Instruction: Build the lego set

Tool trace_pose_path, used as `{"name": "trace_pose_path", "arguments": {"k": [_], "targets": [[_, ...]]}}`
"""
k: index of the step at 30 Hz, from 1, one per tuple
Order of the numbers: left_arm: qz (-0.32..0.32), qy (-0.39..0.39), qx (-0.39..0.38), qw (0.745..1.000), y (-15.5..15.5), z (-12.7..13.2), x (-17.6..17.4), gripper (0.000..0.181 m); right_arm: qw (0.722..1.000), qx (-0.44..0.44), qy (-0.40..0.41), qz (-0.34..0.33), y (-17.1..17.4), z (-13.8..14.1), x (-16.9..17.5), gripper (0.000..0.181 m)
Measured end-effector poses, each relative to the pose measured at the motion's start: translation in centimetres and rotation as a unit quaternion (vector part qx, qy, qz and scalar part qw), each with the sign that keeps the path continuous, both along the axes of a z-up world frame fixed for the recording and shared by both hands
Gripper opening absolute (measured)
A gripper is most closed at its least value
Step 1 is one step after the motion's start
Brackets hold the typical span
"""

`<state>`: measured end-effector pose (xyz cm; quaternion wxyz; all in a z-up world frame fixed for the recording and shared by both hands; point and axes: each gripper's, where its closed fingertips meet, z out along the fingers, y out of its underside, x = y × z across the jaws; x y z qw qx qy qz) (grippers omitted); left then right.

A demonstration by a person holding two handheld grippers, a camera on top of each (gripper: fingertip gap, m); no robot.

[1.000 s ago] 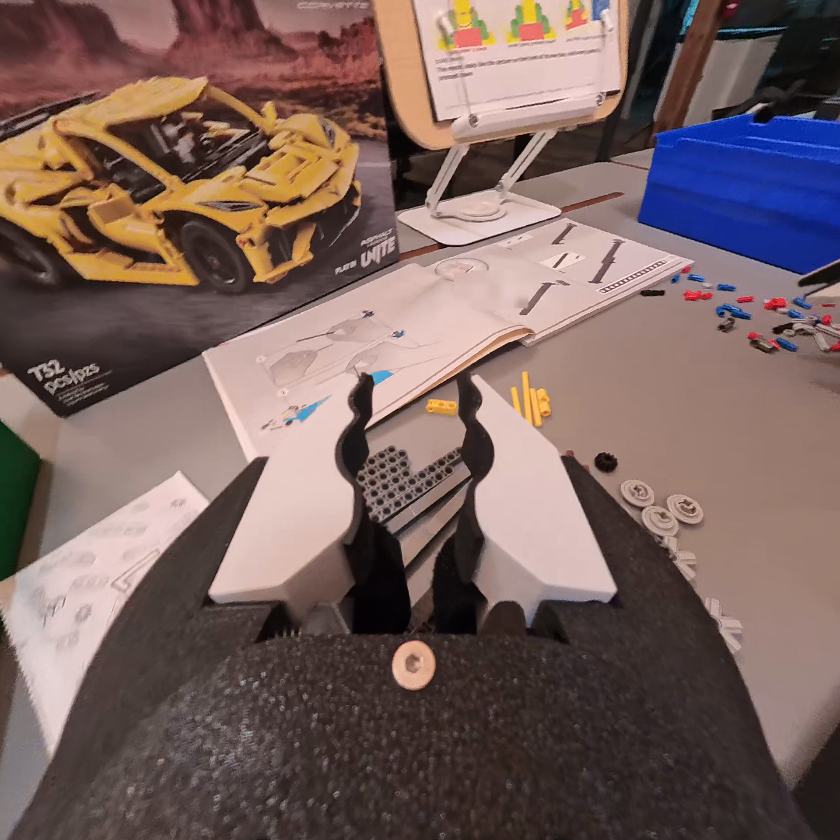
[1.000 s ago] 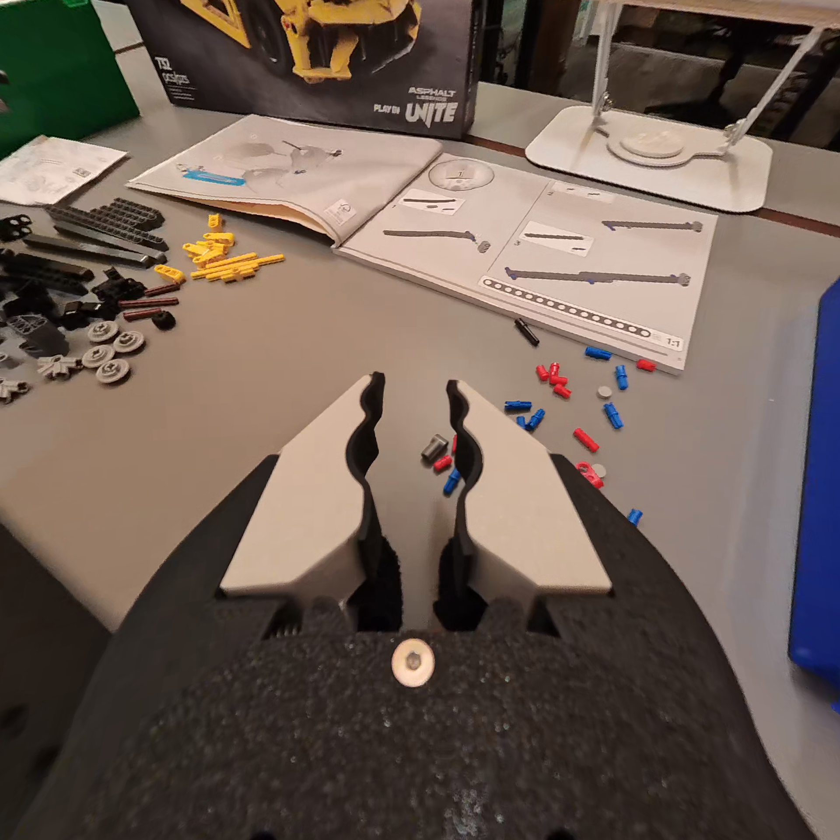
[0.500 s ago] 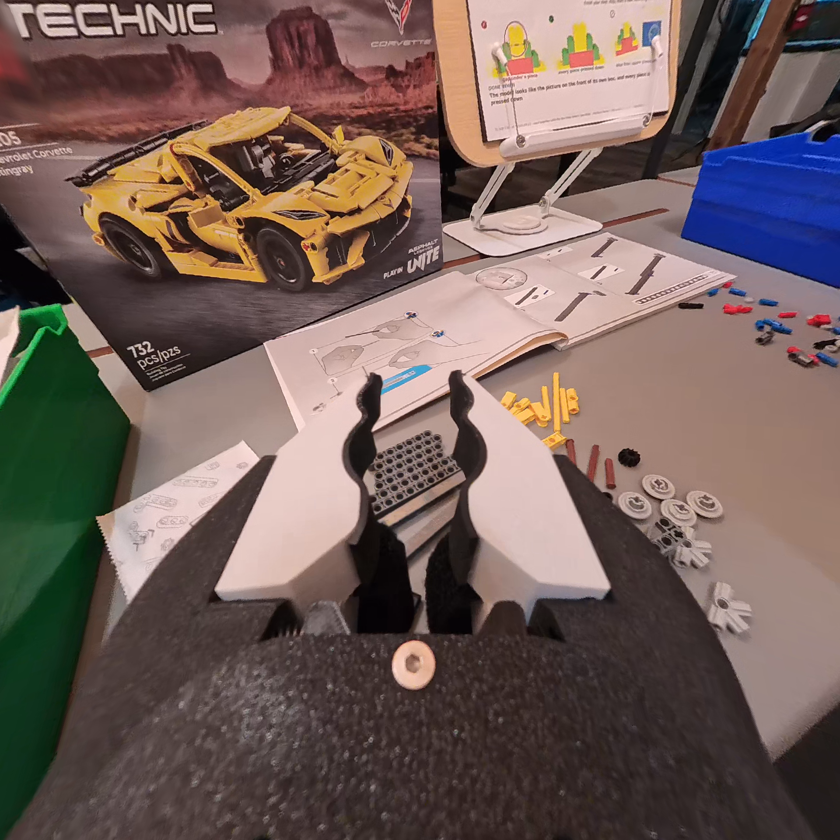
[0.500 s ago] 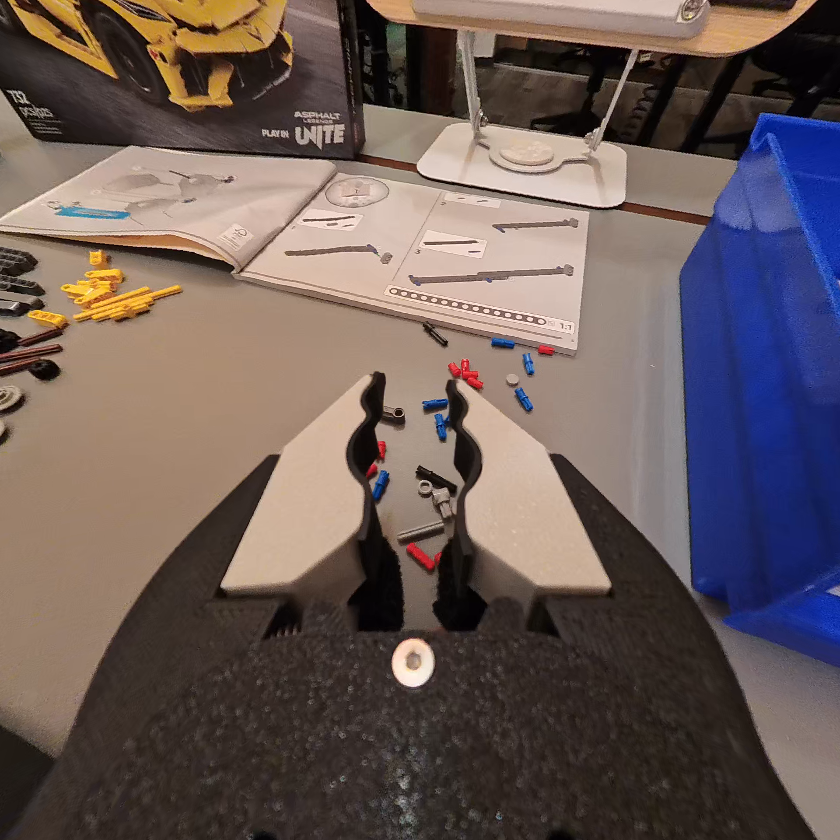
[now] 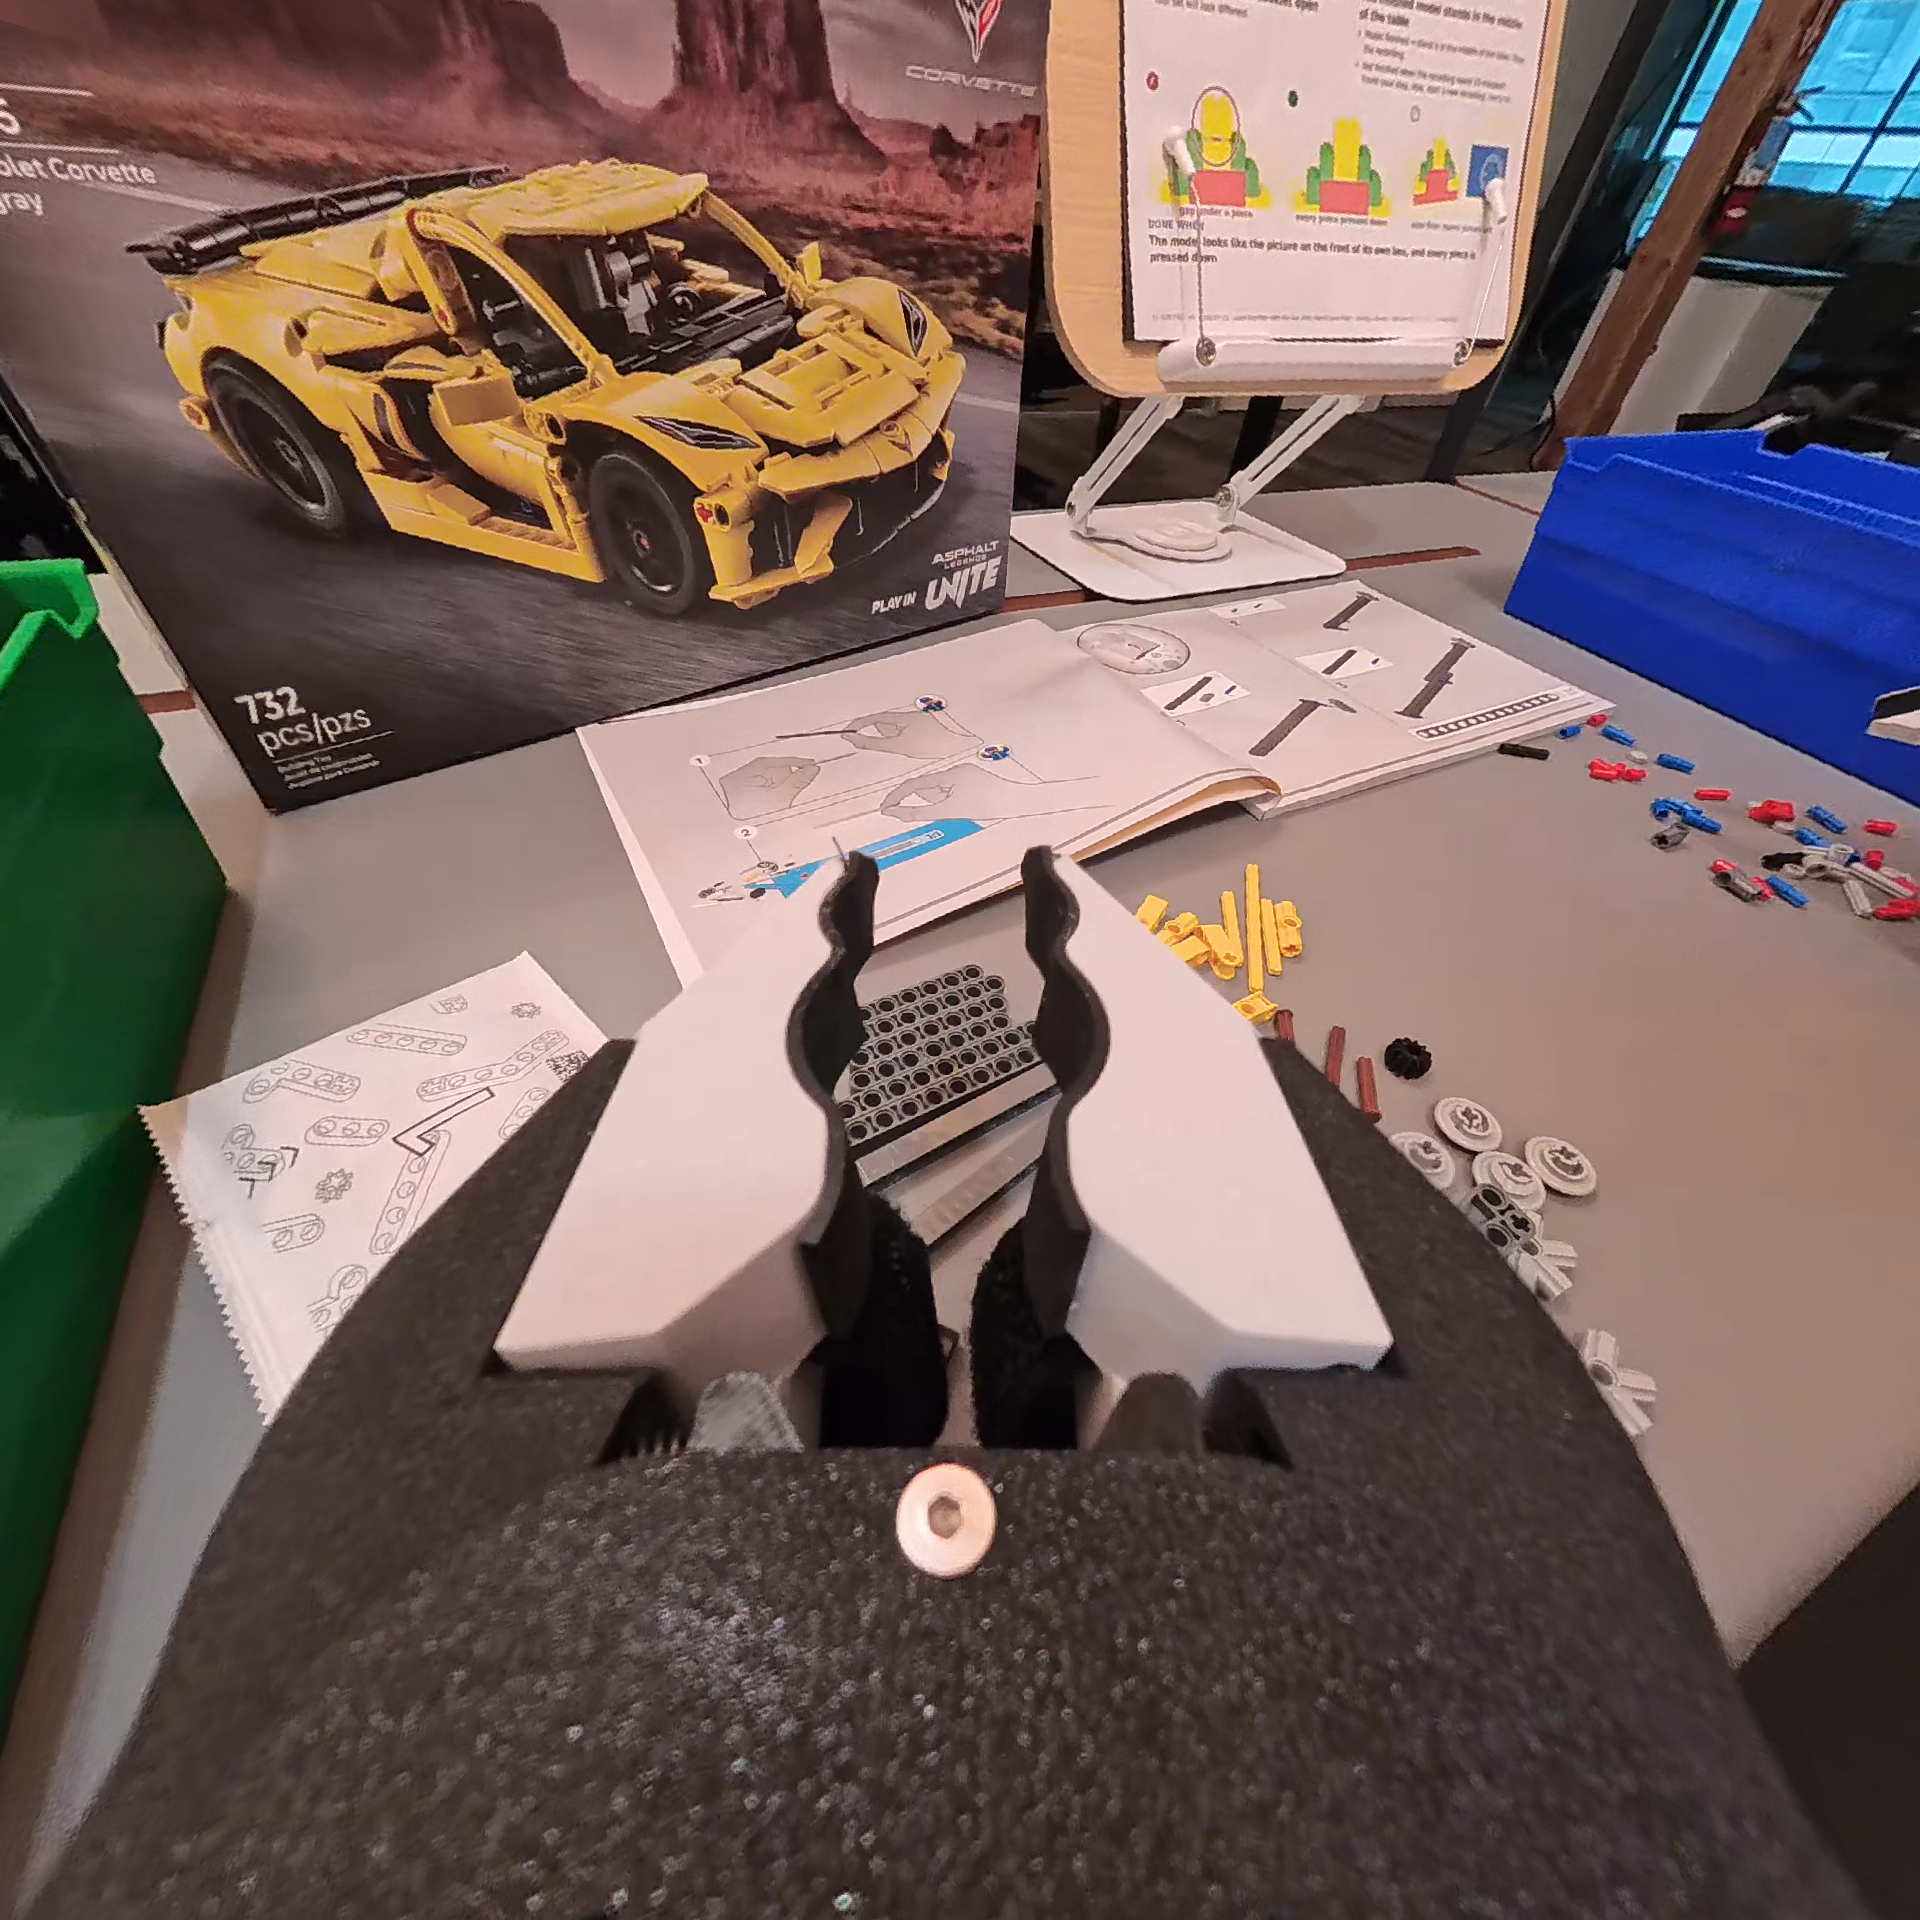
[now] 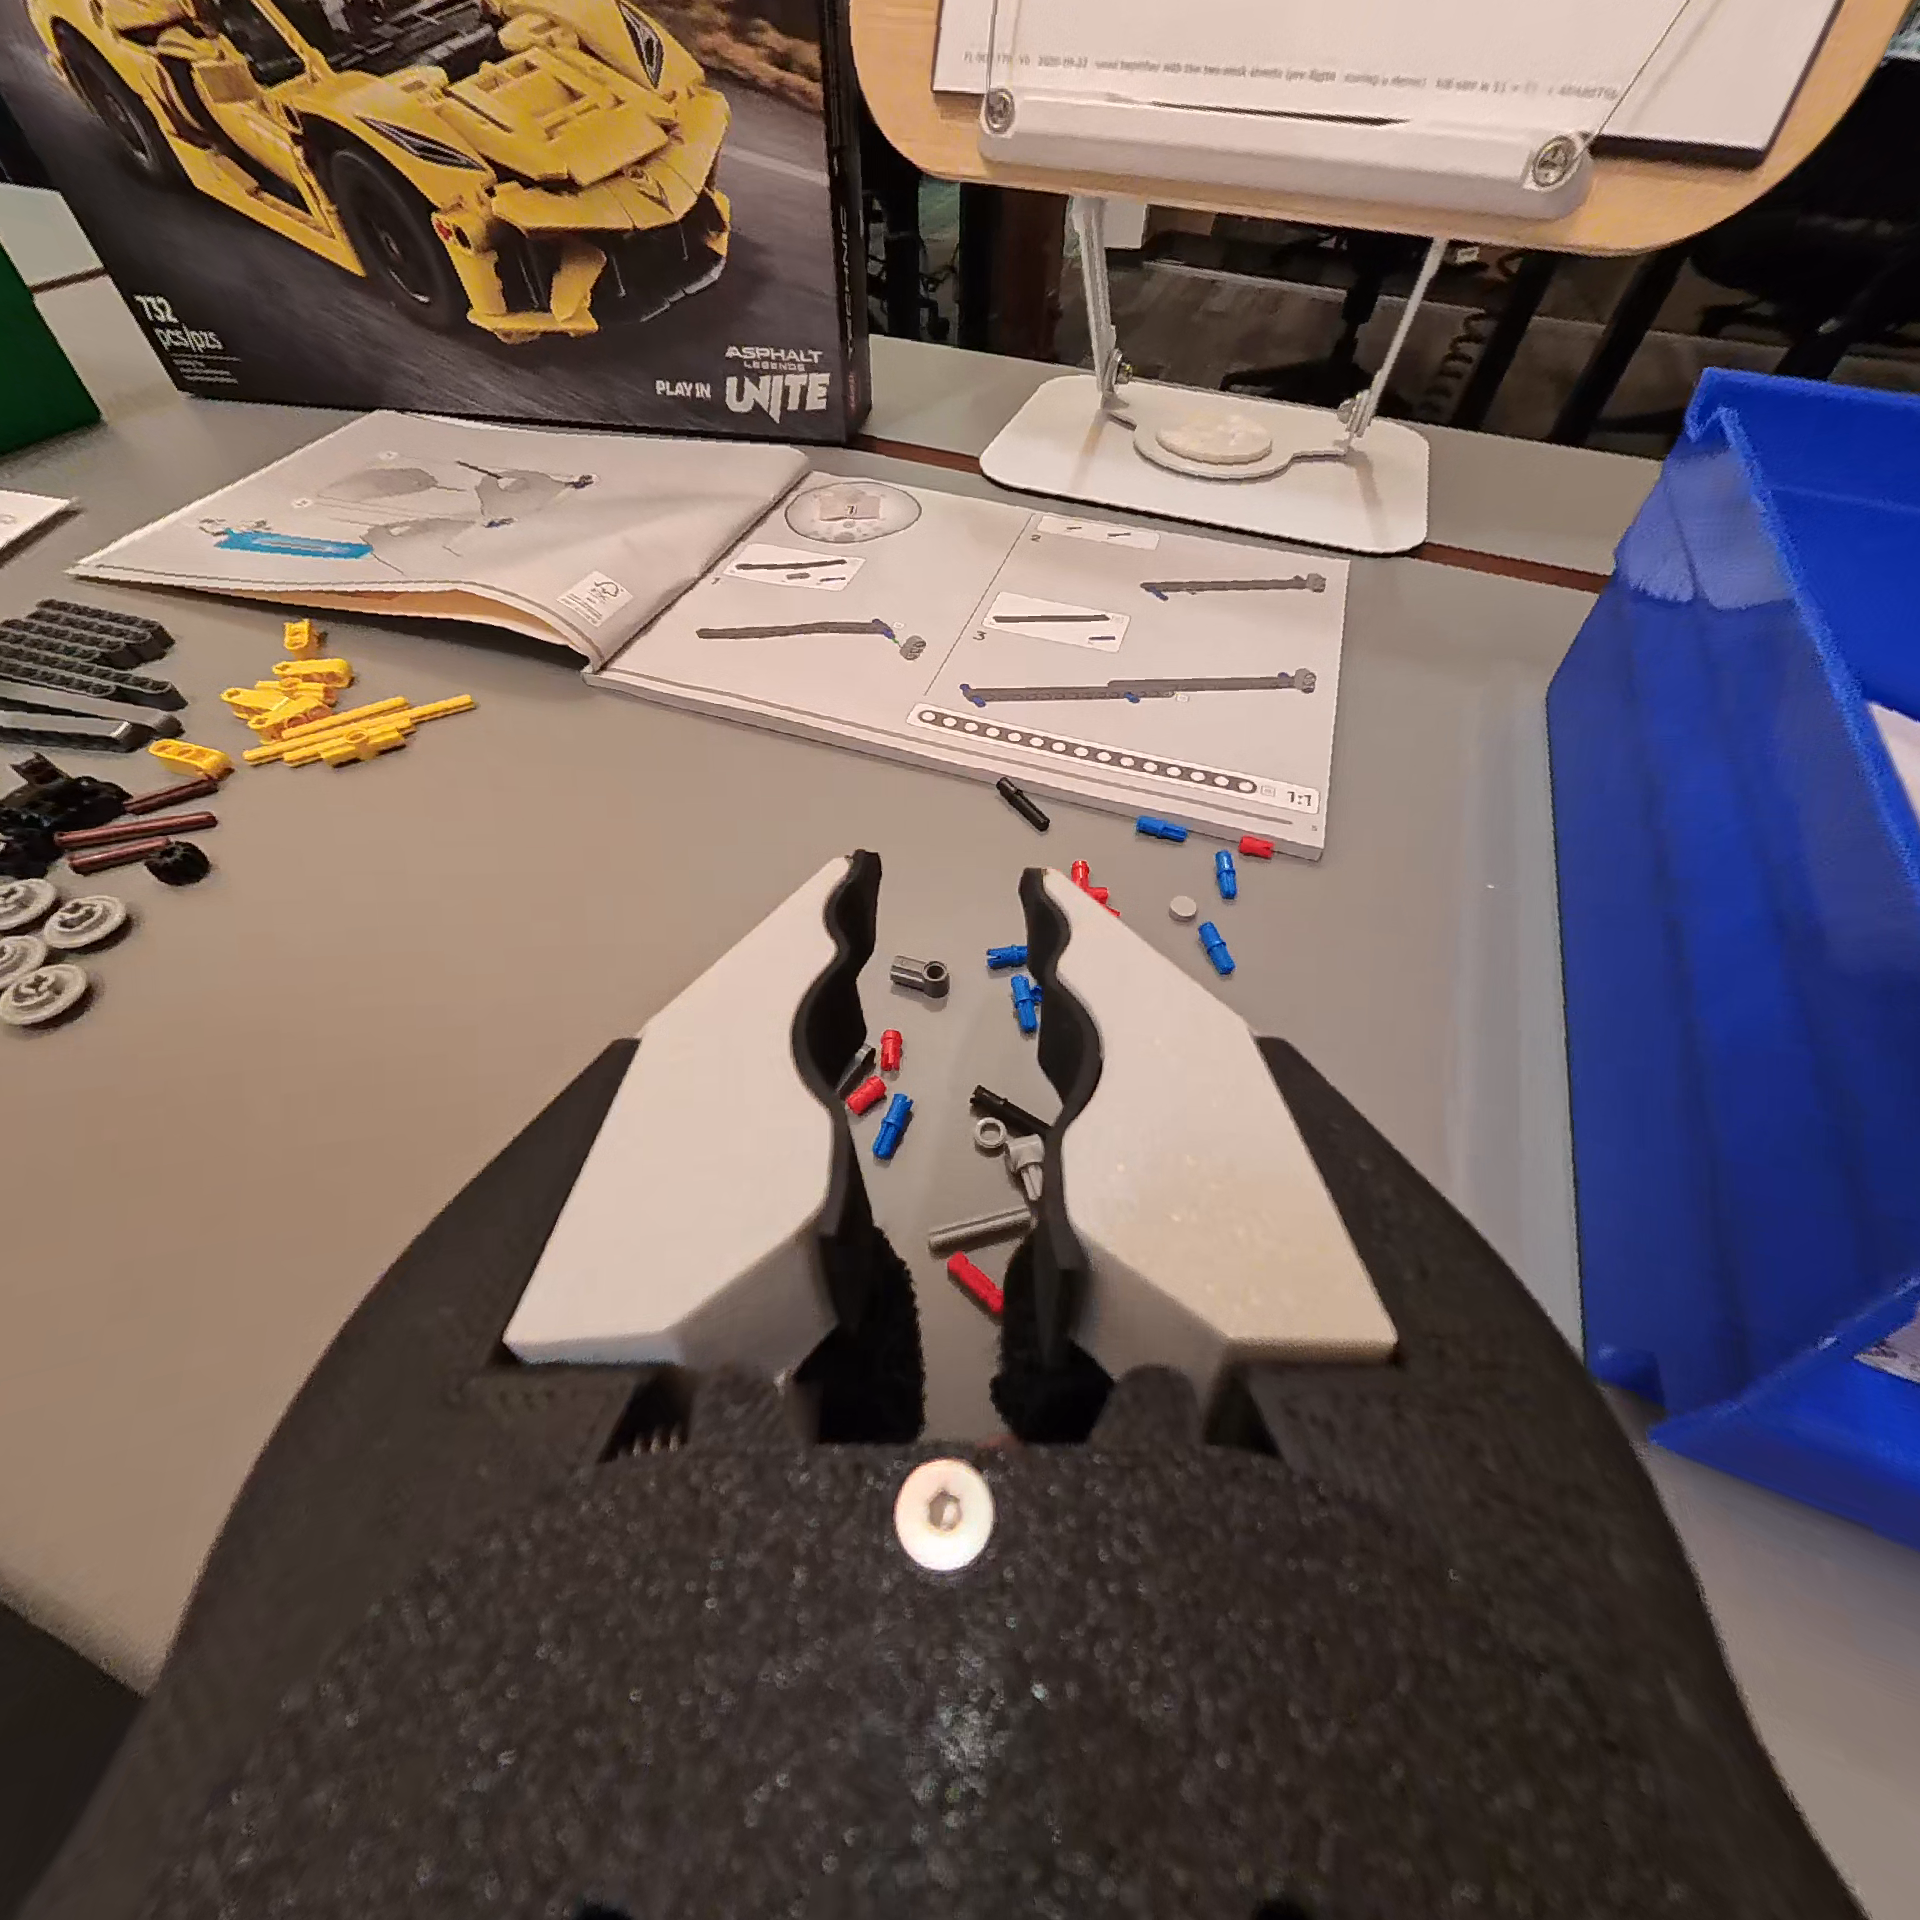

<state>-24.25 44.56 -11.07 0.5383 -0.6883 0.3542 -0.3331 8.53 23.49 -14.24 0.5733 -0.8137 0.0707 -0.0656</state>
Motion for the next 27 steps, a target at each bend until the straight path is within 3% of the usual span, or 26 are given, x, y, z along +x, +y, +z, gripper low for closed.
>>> {"name": "trace_pose_path", "arguments": {"k": [17, 27], "targets": [[-0.020, 0.038, 0.010, 0.999, -0.7, -1.1, 1.0, 0.027, 0.999, 0.004, -0.006, 0.051, 0.8, -0.2, -1.7, 0.028], [-0.026, 0.039, 0.004, 0.999, -0.8, -1.3, 1.2, 0.027, 0.999, 0.008, 0.008, 0.041, 0.6, -0.1, -1.2, 0.028]]}}
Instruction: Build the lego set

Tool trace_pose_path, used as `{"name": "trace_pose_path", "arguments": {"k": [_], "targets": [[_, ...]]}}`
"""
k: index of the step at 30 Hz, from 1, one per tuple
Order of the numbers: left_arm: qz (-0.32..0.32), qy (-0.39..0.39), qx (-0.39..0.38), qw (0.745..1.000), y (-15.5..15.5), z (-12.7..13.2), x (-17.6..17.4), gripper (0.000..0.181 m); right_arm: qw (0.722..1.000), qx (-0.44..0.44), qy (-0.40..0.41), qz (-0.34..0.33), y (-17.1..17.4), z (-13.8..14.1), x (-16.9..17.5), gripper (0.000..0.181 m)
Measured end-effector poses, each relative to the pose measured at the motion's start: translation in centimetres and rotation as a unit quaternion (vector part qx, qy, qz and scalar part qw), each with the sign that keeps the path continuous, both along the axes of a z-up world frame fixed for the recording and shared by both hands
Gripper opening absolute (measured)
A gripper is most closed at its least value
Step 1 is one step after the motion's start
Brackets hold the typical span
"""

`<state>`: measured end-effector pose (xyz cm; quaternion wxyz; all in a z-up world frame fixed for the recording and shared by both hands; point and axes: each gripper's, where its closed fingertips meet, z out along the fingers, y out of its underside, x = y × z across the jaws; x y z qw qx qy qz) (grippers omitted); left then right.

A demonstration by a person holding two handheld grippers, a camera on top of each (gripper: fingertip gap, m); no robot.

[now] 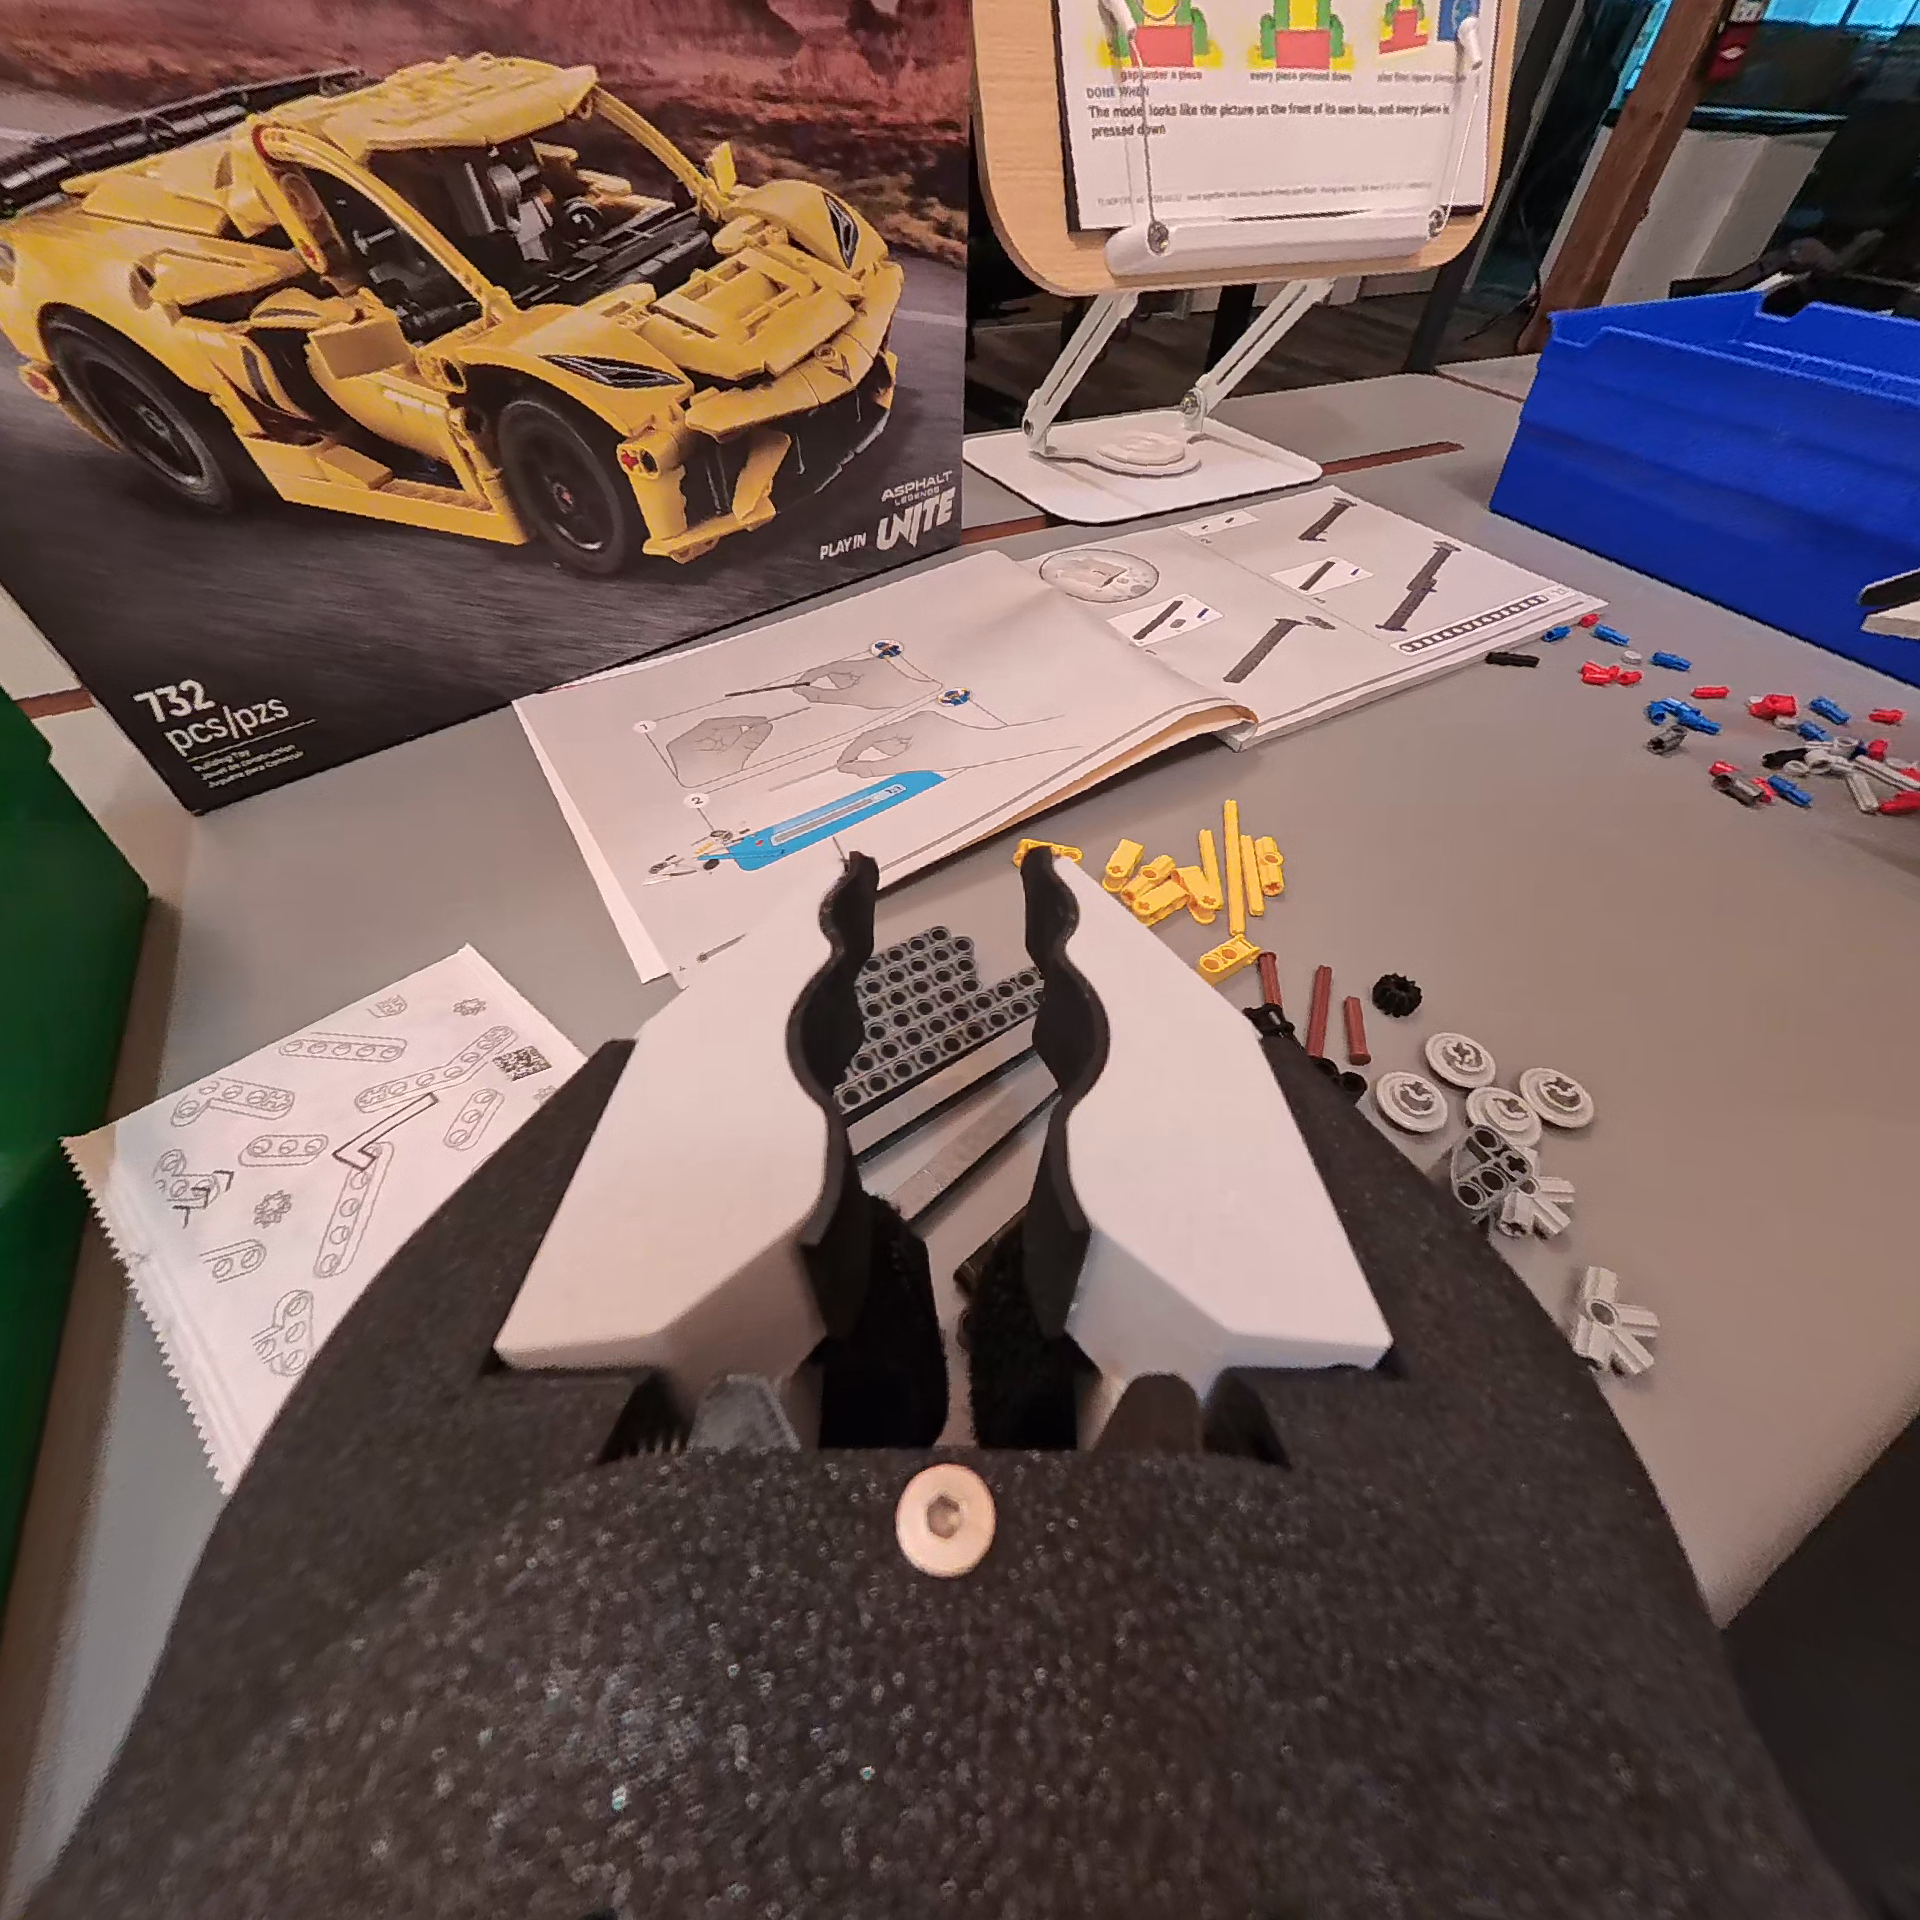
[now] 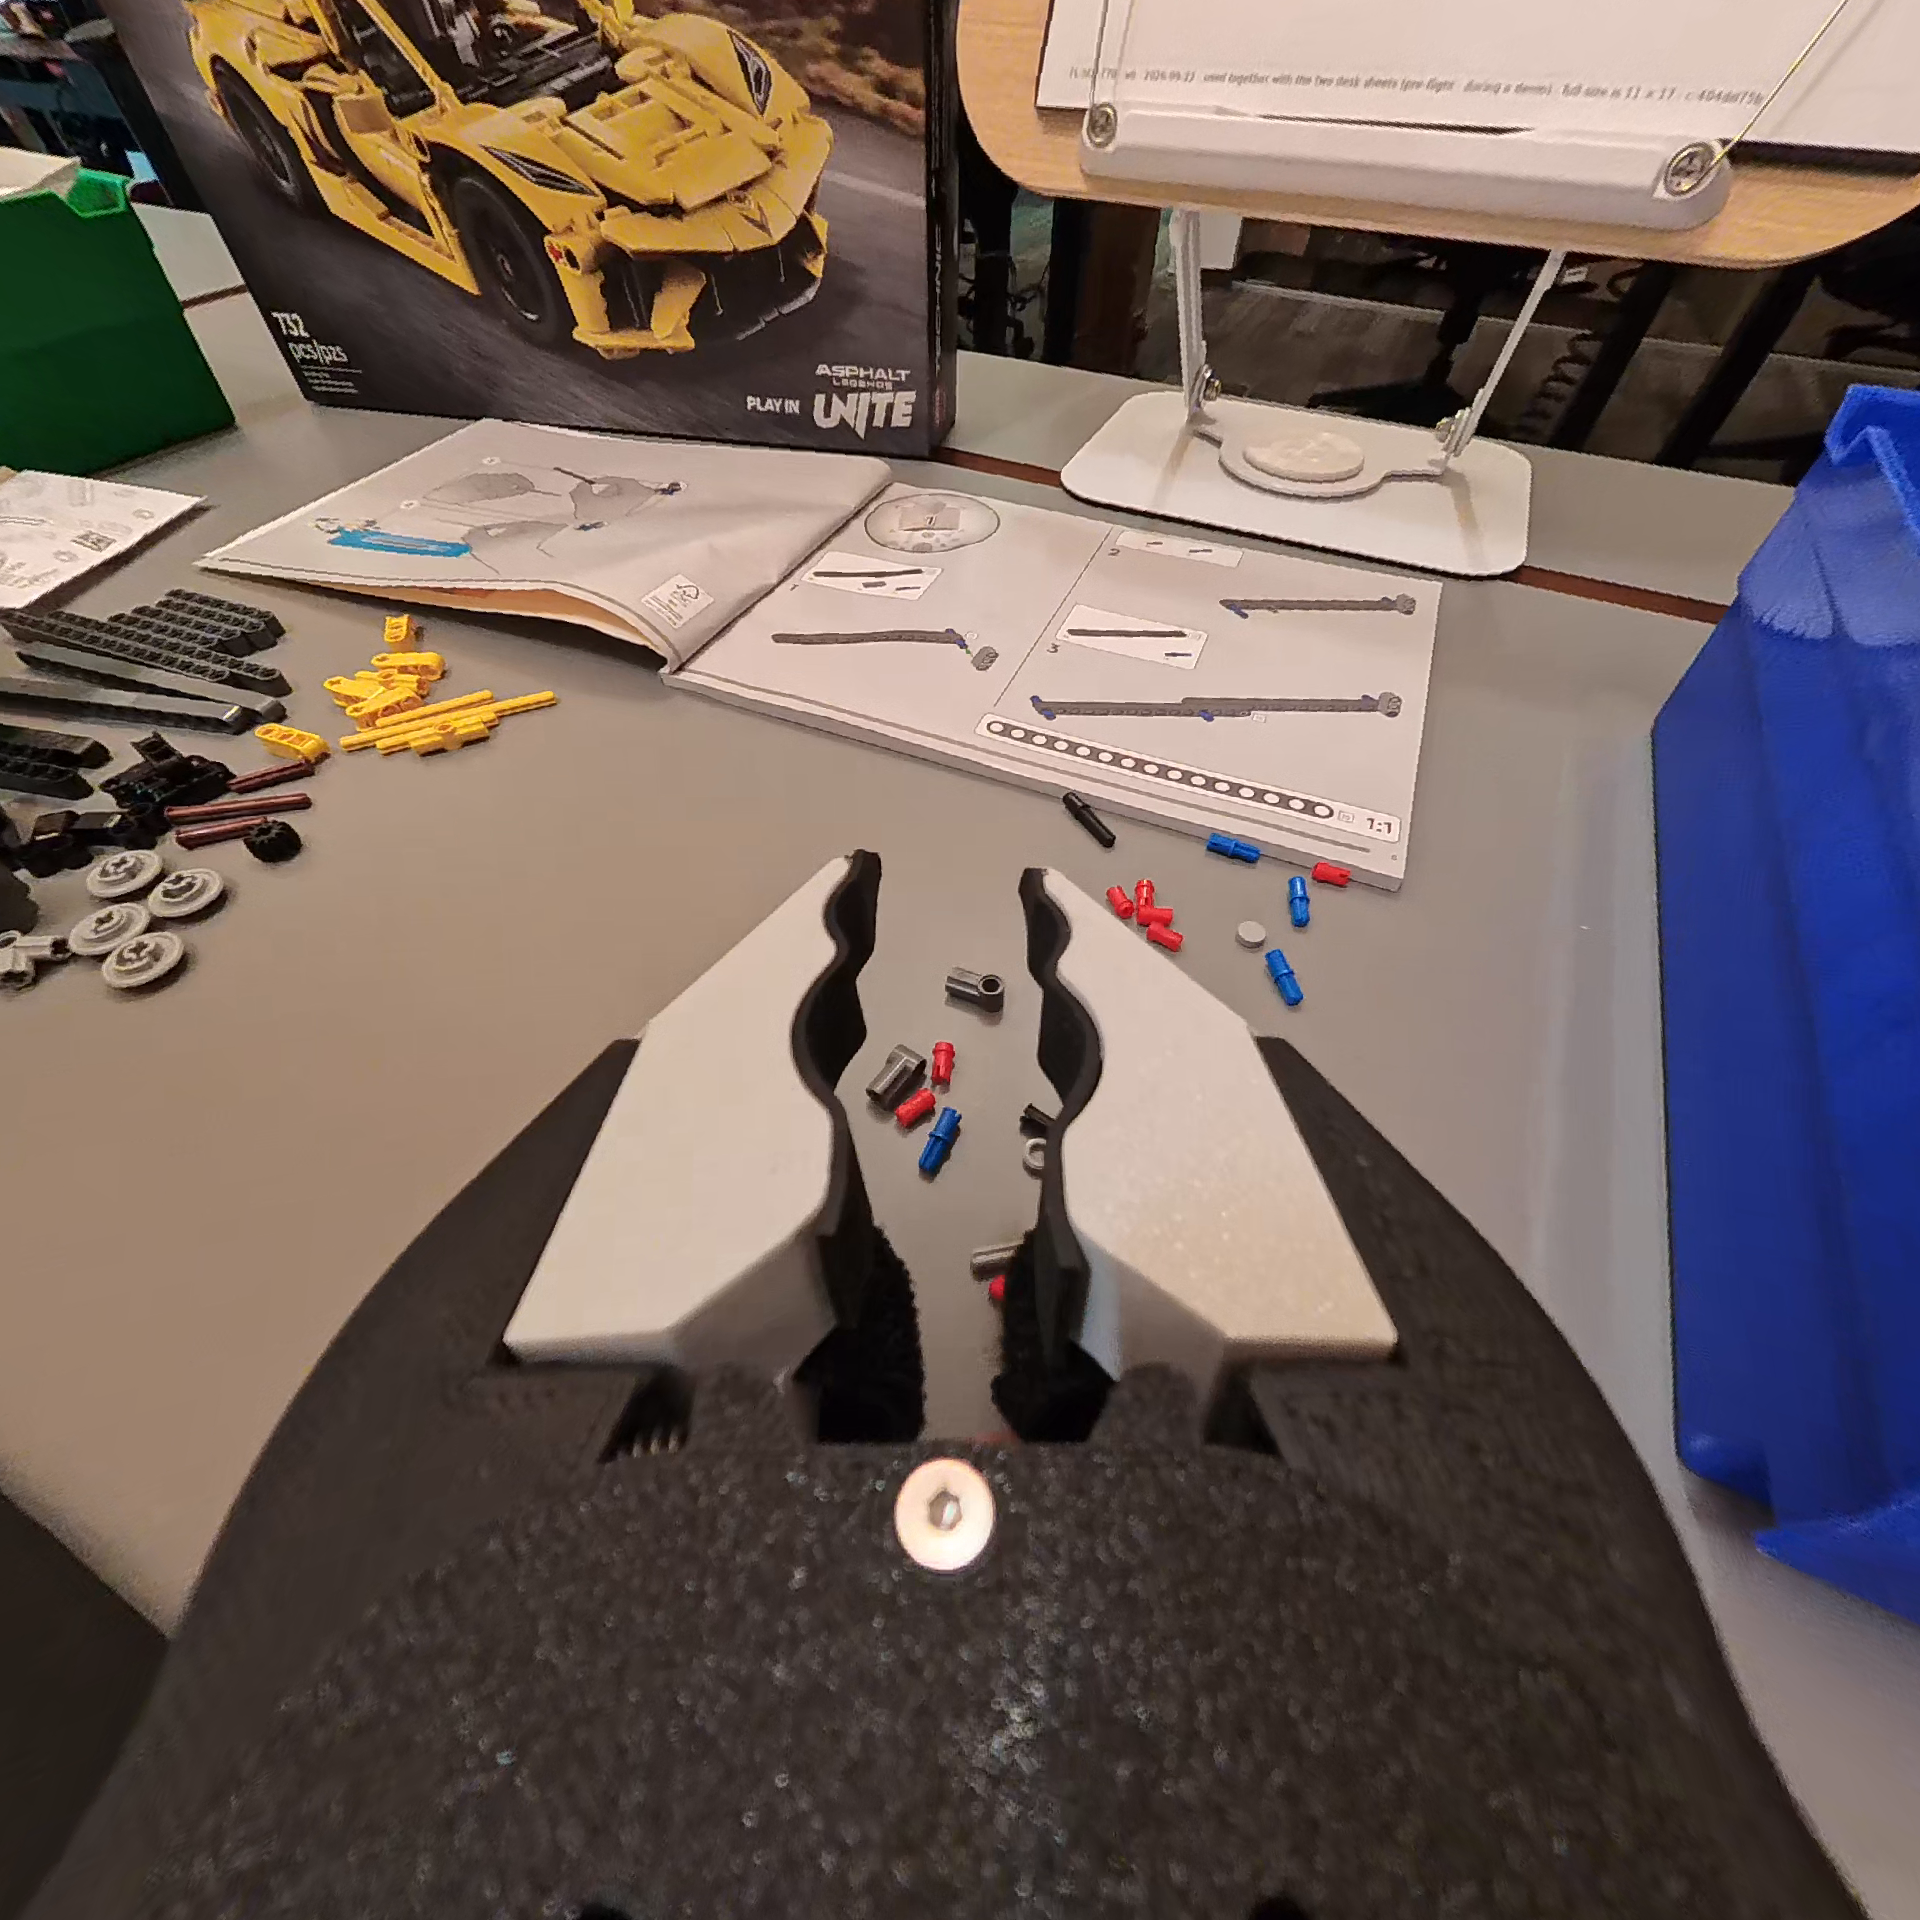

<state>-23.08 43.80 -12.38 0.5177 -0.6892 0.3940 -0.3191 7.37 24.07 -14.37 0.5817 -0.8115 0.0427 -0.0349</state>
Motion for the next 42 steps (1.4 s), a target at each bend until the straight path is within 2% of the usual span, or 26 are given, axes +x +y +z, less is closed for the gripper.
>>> {"name": "trace_pose_path", "arguments": {"k": [7, 11, 13, 17, 19, 22, 26, 29, 32, 34, 42], "targets": [[-0.015, -0.009, -0.023, 1.000, 0.2, -0.1, 0.1, 0.027, 1.000, -0.001, 0.010, 0.007, 0.0, -0.1, -0.2, 0.028], [-0.062, 0.099, 0.019, 0.993, -0.3, -2.0, -0.8, 0.027, 1.000, 0.004, 0.016, 0.007, -0.1, 0.1, -0.2, 0.028], [-0.111, 0.111, 0.004, 0.988, -1.3, -2.3, -0.6, 0.024, 1.000, 0.008, 0.020, 0.007, -0.1, 0.2, -0.1, 0.028], [-0.209, 0.157, -0.068, 0.963, -2.8, -3.0, -0.6, 0.028, 1.000, 0.013, 0.023, 0.007, -0.1, 0.4, 0.0, 0.028], [-0.238, 0.205, -0.090, 0.945, -2.8, -3.6, -0.9, 0.029, 1.000, 0.011, 0.022, 0.005, -0.1, 0.4, 0.0, 0.028], [-0.262, 0.288, -0.072, 0.918, -1.9, -4.1, -1.2, 0.025, 1.000, 0.008, 0.021, 0.008, 0.1, 0.3, 0.0, 0.028], [-0.300, 0.396, -0.069, 0.865, -1.6, -5.1, -1.5, 0.015, 1.000, 0.008, 0.023, 0.010, 0.2, 0.3, -0.1, 0.028], [-0.332, 0.447, -0.058, 0.829, -2.1, -6.0, -1.1, 0.013, 0.999, 0.009, 0.028, 0.012, 0.2, 0.3, -0.1, 0.028], [-0.342, 0.482, -0.046, 0.805, -2.1, -6.9, -0.7, 0.012, 0.999, 0.010, 0.033, 0.015, 0.3, 0.3, -0.1, 0.028], [-0.342, 0.497, -0.045, 0.796, -2.0, -7.4, -0.5, 0.013, 0.999, 0.011, 0.034, 0.016, 0.2, 0.4, -0.2, 0.028], [-0.341, 0.503, -0.041, 0.793, -2.1, -8.6, 0.3, 0.009, 0.999, 0.009, 0.038, 0.022, 0.3, 0.3, -0.4, 0.028]]}}
